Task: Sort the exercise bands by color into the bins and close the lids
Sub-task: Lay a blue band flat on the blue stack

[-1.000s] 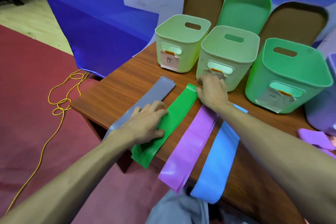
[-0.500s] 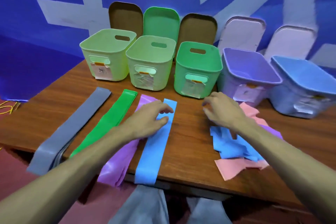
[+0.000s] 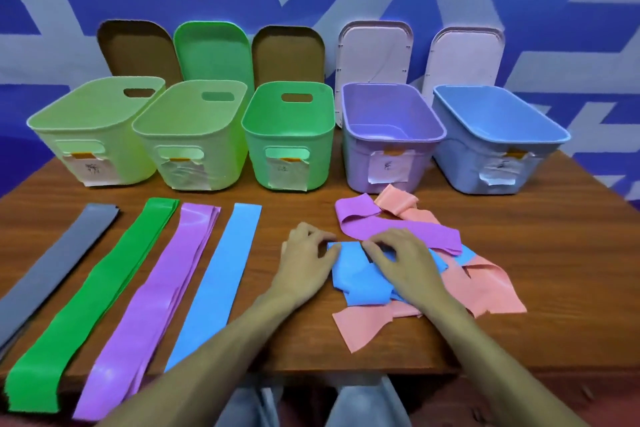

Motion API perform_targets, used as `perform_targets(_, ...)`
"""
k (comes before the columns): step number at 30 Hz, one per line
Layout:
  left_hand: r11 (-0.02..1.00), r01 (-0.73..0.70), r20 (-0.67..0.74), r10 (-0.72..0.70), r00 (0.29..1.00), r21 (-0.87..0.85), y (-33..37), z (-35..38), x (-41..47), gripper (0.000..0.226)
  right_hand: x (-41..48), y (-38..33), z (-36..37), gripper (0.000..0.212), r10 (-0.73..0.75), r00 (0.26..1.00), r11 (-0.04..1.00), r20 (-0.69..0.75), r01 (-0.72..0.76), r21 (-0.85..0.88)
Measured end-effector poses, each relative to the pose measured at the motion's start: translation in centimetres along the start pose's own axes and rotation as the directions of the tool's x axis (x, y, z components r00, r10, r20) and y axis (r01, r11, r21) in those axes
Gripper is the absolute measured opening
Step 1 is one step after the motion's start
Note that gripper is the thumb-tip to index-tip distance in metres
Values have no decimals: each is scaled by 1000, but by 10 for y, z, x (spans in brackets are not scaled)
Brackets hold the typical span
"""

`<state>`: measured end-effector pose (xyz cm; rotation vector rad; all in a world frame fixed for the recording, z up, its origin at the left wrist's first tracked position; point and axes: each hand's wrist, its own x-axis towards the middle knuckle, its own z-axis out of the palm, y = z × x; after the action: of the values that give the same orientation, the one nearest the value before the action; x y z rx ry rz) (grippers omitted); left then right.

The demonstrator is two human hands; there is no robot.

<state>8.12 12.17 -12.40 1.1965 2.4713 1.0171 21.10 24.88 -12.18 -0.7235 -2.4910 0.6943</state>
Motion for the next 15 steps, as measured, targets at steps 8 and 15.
perform_targets(8, 918, -93, -176, 26, 984, -387, 1, -5, -12, 18, 0, 3, -2, 30, 50, 998, 986, -47, -42, 160)
perform_targets(15, 835, -18, -134, -66, 989, -550, 1, -10, -14, 23, -8, -7, -5, 47, -13, 1000, 993, 14, 11, 121)
